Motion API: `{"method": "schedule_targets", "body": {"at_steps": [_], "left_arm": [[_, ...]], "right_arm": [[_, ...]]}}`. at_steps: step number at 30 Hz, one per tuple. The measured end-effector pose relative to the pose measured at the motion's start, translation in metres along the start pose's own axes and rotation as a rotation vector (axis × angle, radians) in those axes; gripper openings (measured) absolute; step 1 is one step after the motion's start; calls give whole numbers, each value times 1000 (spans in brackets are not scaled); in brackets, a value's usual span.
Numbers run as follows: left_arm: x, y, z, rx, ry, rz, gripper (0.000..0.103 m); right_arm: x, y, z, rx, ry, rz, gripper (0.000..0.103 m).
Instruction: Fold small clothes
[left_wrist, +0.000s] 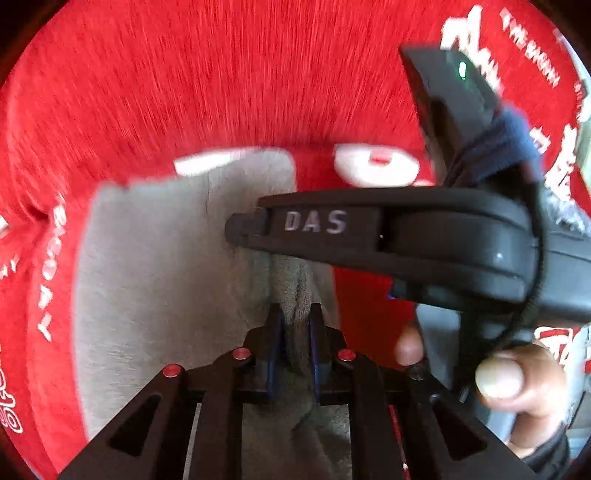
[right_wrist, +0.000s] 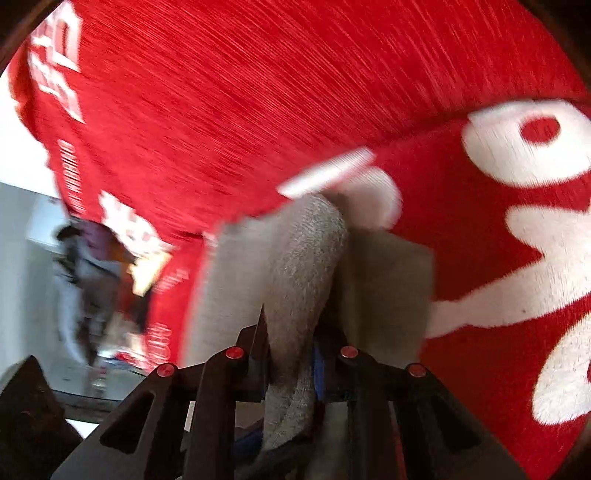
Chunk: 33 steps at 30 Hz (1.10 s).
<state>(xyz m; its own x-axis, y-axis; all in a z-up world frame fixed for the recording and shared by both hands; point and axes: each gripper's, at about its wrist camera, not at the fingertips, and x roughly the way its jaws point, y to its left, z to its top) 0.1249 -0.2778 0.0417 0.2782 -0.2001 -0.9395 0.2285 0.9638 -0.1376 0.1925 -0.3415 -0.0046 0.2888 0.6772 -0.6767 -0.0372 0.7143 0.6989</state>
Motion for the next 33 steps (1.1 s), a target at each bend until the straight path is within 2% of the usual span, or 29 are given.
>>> {"method": "schedule_targets", "body": {"at_steps": [1, 2, 4, 5, 6, 8, 10, 12, 16, 19, 21, 22, 24, 26, 27, 29, 30, 31, 32, 33], "left_arm": [[1, 4, -2, -10, -8, -23, 16], [-3, 6, -2, -16, -17, -33, 16], [-17, 12, -4, -26, 4, -81, 33], [-26, 16, -5, -27, 6, -113, 53], [-37, 19, -8, -27, -7, -130, 79], [-68, 33, -23, -32, -86, -120, 102], [-95, 53, -45, -34, -144, -158, 102], [-103, 73, -62, -32, -153, -166, 102], [-102, 103, -116, 31, -184, -31, 102], [-90, 105, -144, 111, -201, 88, 102], [-84, 105, -152, 174, -234, 143, 102], [-75, 101, -155, 208, -247, 198, 102], [-65, 100, -154, 229, -243, 230, 102], [-58, 102, -144, 220, -257, 253, 102], [-58, 107, -136, 188, -263, 271, 102], [-60, 130, -119, 56, -243, 228, 100], [-67, 150, -114, -45, -230, 149, 90], [-71, 161, -114, -97, -221, 93, 85], [-74, 171, -115, -141, -214, 45, 79], [-77, 179, -119, -164, -212, 31, 78]], "right_arm": [[4, -3, -1, 10, -2, 2, 28], [3, -6, -2, 37, -16, 43, 32], [-7, -8, -4, 69, -50, 76, 52], [-16, -7, -7, 70, -84, 74, 56], [-24, -5, -11, 65, -108, 58, 62], [-46, 2, -24, 35, -154, 24, 65], [-66, 10, -43, 2, -181, 12, 65], [-83, 20, -70, -37, -196, -17, 66], [-109, 23, -115, -78, -204, -42, 67], [-114, 29, -137, -106, -198, -64, 73], [-103, 34, -143, -101, -169, -88, 73], [-95, 37, -144, -93, -148, -95, 73], [-83, 43, -146, -98, -132, -111, 72], [-74, 45, -146, -102, -130, -155, 48], [-69, 43, -145, -92, -105, -155, 22], [-67, 45, -145, -60, -88, -138, 17], [-74, 52, -148, -79, -117, -138, 16], [-80, 60, -152, -106, -142, -128, 15], [-86, 66, -157, -123, -167, -115, 15], [-89, 69, -163, -130, -186, -116, 15]]}}
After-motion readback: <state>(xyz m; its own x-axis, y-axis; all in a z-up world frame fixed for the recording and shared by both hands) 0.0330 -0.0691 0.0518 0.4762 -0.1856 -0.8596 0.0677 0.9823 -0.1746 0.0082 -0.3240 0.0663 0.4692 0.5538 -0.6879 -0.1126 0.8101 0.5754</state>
